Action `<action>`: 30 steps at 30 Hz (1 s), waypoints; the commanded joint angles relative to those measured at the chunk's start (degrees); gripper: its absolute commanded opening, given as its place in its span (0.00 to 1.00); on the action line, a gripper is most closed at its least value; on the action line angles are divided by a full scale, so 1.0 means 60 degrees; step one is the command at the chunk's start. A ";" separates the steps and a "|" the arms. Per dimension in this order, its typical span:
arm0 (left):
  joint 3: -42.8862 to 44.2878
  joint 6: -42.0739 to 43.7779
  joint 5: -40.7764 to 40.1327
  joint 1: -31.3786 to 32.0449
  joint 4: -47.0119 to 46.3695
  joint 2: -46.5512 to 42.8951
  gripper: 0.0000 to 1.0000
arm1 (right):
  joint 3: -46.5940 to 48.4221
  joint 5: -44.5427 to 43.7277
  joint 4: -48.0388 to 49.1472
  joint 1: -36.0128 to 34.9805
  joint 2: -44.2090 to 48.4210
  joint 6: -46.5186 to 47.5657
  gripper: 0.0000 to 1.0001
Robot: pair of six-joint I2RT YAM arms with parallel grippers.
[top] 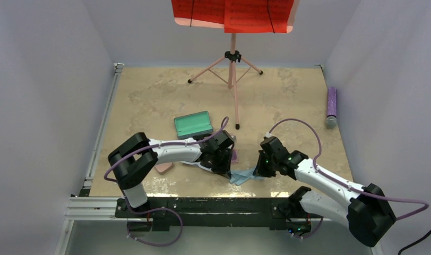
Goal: Organize the sunglasses
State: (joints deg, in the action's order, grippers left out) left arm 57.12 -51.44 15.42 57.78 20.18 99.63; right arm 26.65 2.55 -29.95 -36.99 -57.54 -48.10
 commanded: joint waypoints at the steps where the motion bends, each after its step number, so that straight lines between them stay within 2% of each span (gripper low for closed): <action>1: 0.0353 0.0133 -0.0226 0.0024 0.0099 -0.0309 0.00 | -0.0049 0.0094 -0.0028 0.0057 0.0205 0.0030 0.01; 4: 0.0329 0.0292 -0.0582 0.0024 0.0401 -0.0629 0.00 | 0.0044 0.0348 0.0010 0.0057 0.0313 0.0303 0.07; 7: 0.0341 0.0446 -0.0737 0.0024 0.0513 -0.0798 0.00 | 0.0134 0.0530 -0.0017 0.0057 0.0491 0.0494 0.26; 9: 0.0345 0.0506 -0.0697 0.0024 0.0497 -0.0796 0.00 | 0.0158 0.0539 -0.0166 0.0057 0.0632 0.0469 0.33; 15: 0.0078 0.0451 0.0136 0.0024 -0.0347 -0.0726 0.00 | -0.0121 0.0975 -0.0051 0.0046 0.0810 -0.0070 0.35; 22: -0.0119 0.0435 0.0337 0.0024 -0.0682 -0.0829 0.00 | -0.0778 0.1099 0.0281 0.0042 0.1231 -0.1245 0.35; 30: -0.0151 0.0464 0.0433 0.0024 -0.0705 -0.0827 0.00 | -0.1219 0.1181 0.0974 0.0042 0.1242 -0.1884 0.34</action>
State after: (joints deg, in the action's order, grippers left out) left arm 56.47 -49.82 16.80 57.78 17.52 96.60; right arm 19.99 8.95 -27.83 -36.84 -50.87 -55.92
